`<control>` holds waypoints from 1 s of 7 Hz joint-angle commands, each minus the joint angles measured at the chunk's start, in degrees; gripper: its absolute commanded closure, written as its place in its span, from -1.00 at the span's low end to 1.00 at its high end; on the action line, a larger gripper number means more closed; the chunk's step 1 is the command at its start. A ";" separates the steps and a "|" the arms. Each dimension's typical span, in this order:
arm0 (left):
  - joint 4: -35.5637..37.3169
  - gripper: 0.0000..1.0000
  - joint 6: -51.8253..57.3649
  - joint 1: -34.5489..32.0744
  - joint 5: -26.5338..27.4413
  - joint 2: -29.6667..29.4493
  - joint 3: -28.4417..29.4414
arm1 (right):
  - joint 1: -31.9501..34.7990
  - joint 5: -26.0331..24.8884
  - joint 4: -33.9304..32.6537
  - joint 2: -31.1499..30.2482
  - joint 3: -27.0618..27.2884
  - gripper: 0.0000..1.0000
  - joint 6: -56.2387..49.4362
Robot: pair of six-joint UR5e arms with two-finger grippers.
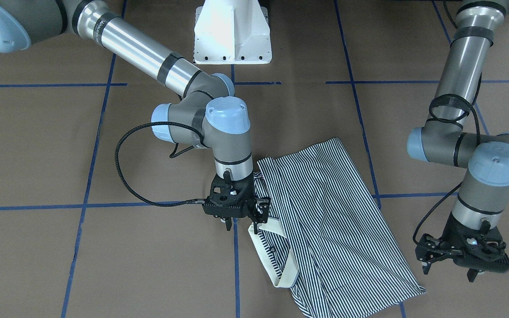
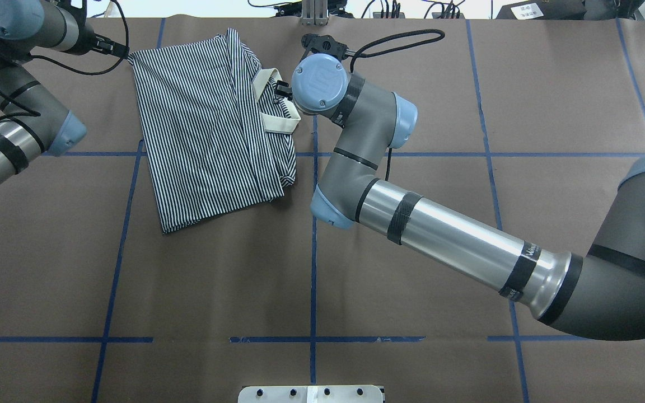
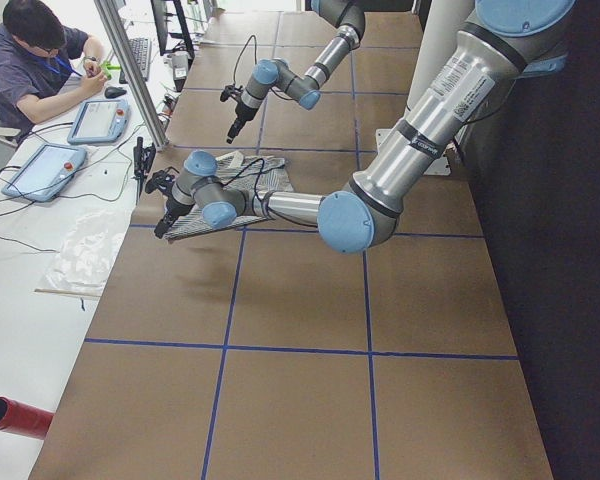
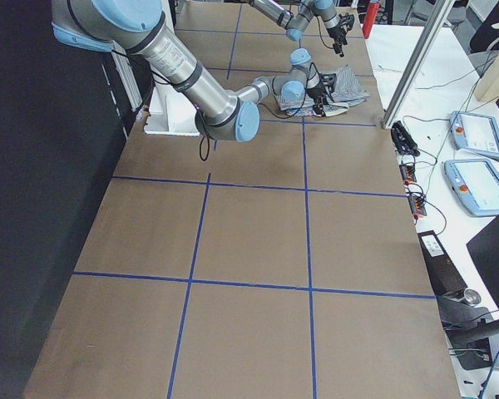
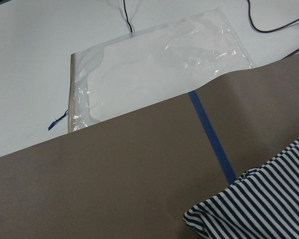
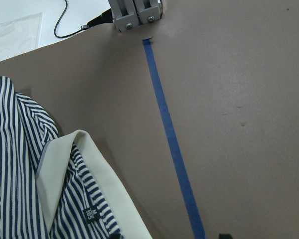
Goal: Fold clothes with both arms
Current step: 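Lower the right gripper onto the cream collar edge of the shirt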
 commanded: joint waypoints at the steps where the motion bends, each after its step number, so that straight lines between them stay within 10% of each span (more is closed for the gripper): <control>1: 0.00 -1.00 -0.13 0.00 -0.02 0.10 -0.43 | -2.29 -4.15 0.40 1.36 -2.34 -0.43 2.41; 7: 0.09 -1.00 -0.22 0.00 -0.02 1.15 -2.00 | -5.11 -10.84 4.60 2.41 -7.43 -0.24 7.60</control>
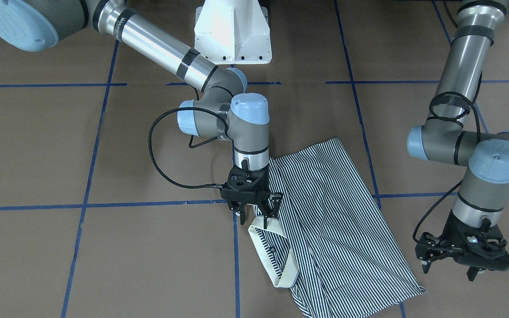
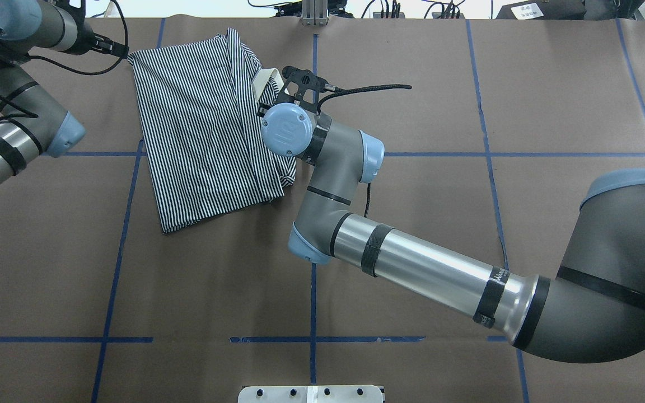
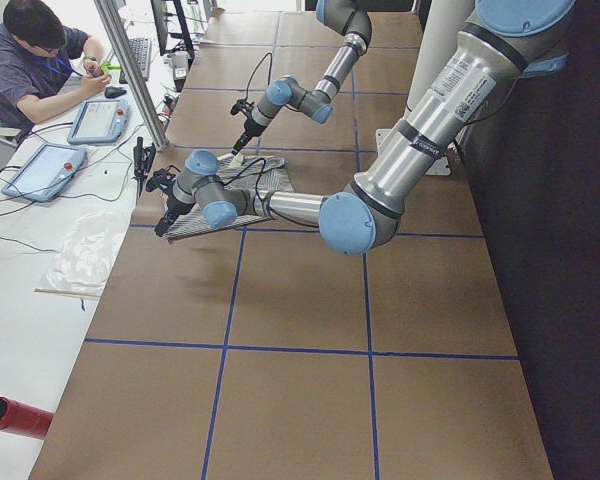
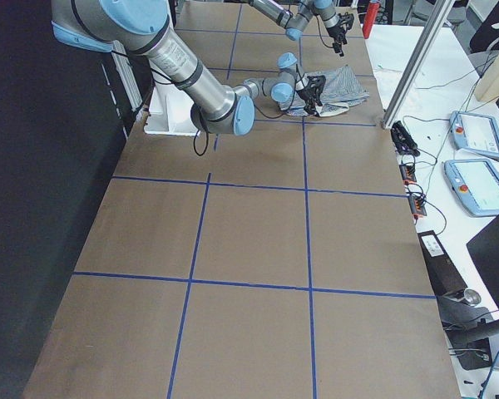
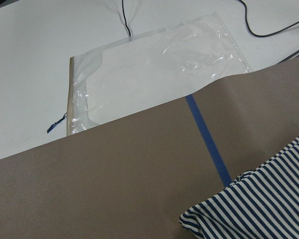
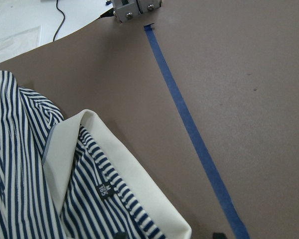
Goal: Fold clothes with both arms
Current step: 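Lower the right gripper onto the cream collar edge of the shirt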
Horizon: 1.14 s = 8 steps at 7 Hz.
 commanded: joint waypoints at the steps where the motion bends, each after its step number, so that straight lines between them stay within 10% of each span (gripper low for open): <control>1: -0.02 -1.00 -0.03 0.00 -0.03 0.58 -0.77 | -0.67 -1.37 2.12 0.28 -2.32 -0.19 0.84; 2: -0.02 -1.00 -0.03 0.00 -0.03 0.59 -0.77 | -0.67 -1.28 2.12 0.63 -2.42 0.00 0.84; 4: -0.02 -1.00 -0.03 0.00 -0.03 0.59 -0.77 | -0.58 -0.67 1.95 0.98 -2.33 1.00 0.49; 8: -0.02 -1.00 -0.29 0.00 -0.03 0.59 -1.30 | 0.73 1.00 1.60 -4.07 4.91 1.00 -3.37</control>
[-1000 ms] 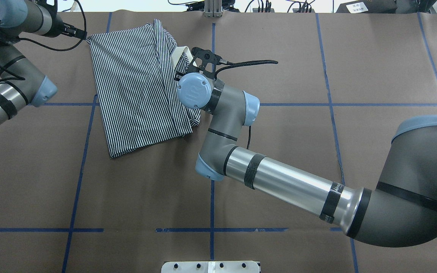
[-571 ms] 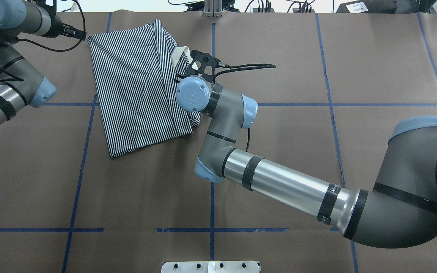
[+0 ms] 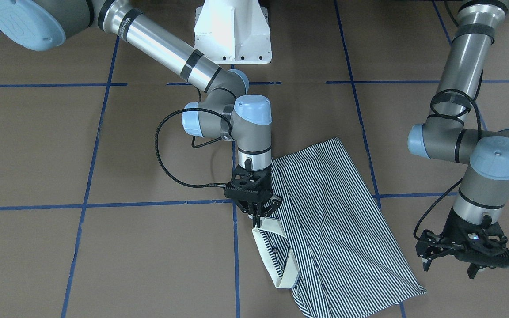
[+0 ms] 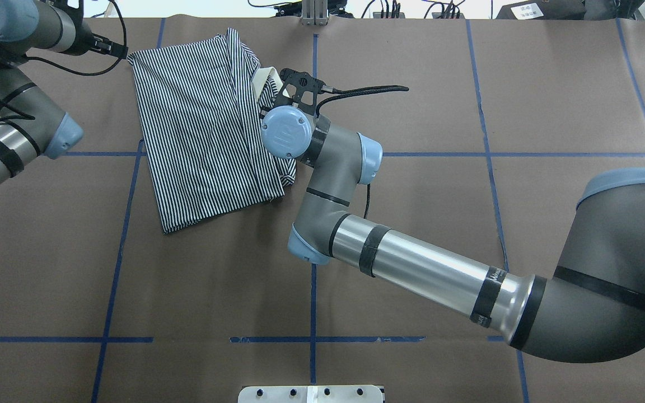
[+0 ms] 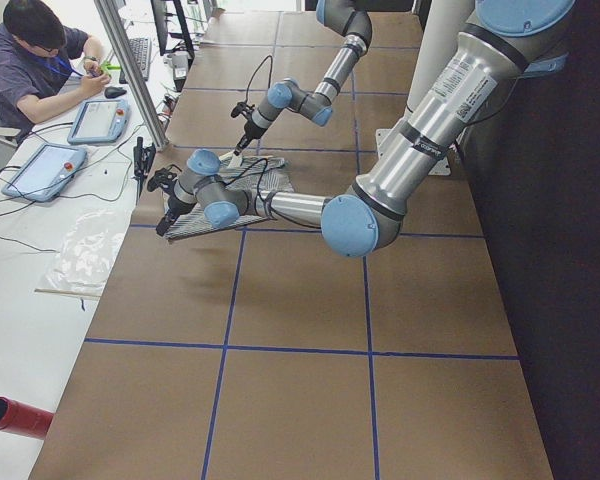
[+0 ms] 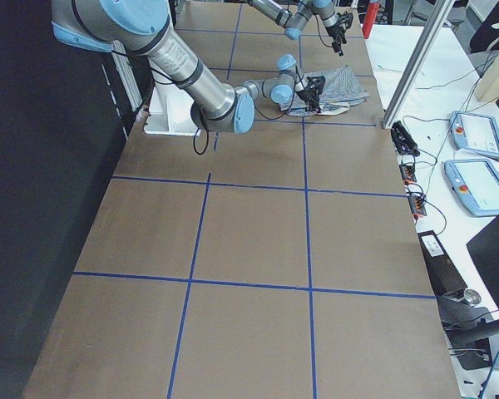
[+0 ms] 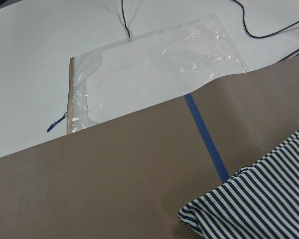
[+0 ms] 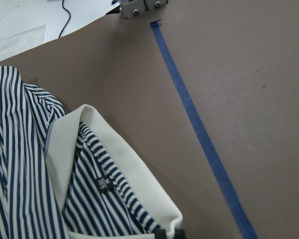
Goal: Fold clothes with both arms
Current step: 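Lower the right gripper onto the cream collar edge of the shirt, then pull the collar edge toward the robot with the right gripper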
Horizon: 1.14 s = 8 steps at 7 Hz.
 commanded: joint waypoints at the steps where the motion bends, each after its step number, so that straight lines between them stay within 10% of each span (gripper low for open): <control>1: -0.03 -1.00 -0.13 0.00 0.00 0.00 -0.34 | 0.23 0.63 -0.49 -11.70 15.20 1.00 -1.36; 8: 0.06 -1.00 -0.22 0.35 0.00 -0.09 -0.95 | -7.76 -5.96 -1.99 -39.63 44.65 1.00 -1.01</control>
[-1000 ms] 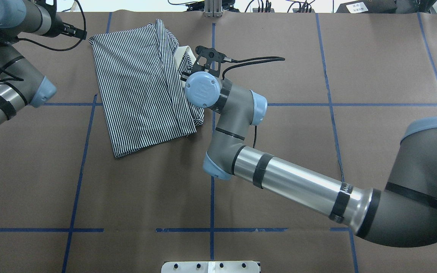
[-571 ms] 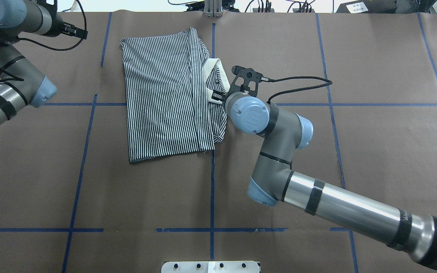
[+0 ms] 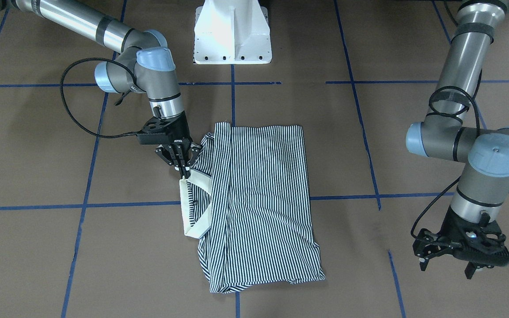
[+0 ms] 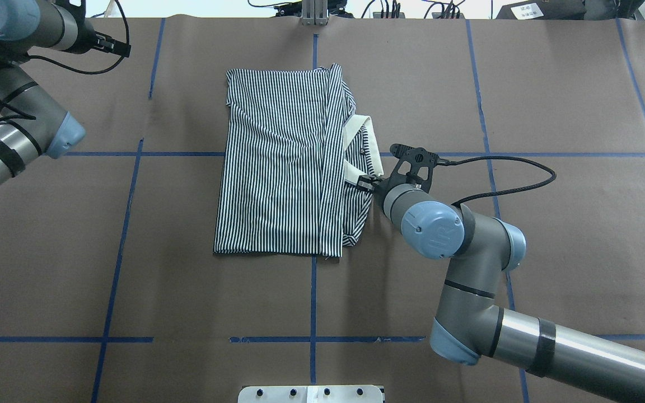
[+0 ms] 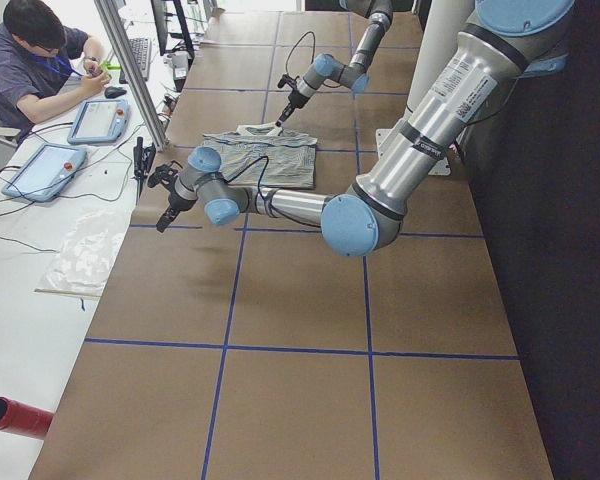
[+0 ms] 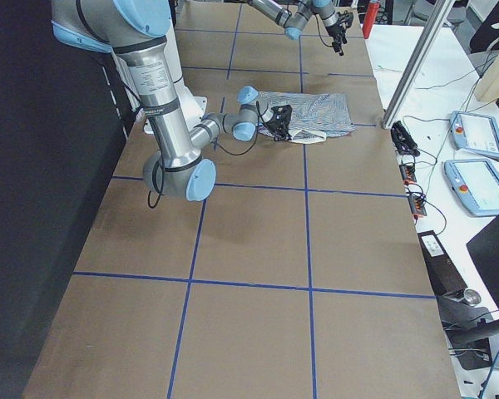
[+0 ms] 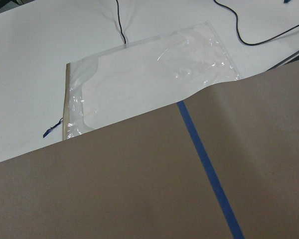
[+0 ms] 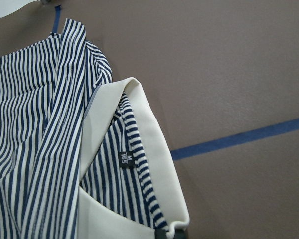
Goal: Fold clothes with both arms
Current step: 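Pull the collar edge toward the robot with the right gripper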
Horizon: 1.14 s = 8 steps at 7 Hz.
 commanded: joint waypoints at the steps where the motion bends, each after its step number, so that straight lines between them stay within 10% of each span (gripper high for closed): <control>1: 0.01 -1.00 0.00 0.22 -0.03 -0.07 -0.12 | -1.23 -1.05 0.08 -3.51 2.89 1.00 -0.01; 2: 0.01 -1.00 0.00 0.22 -0.20 -0.07 -0.29 | -1.23 -0.87 0.00 -3.61 2.89 0.58 -0.28; 3: 0.01 -1.00 0.00 0.22 -0.90 -0.07 -0.29 | -1.32 -0.79 -0.35 -3.61 2.80 -0.98 -0.45; 8: 0.19 -1.00 0.00 0.22 -1.87 0.02 -0.38 | 4.84 12.66 -37.54 -0.99 24.48 -1.00 -20.30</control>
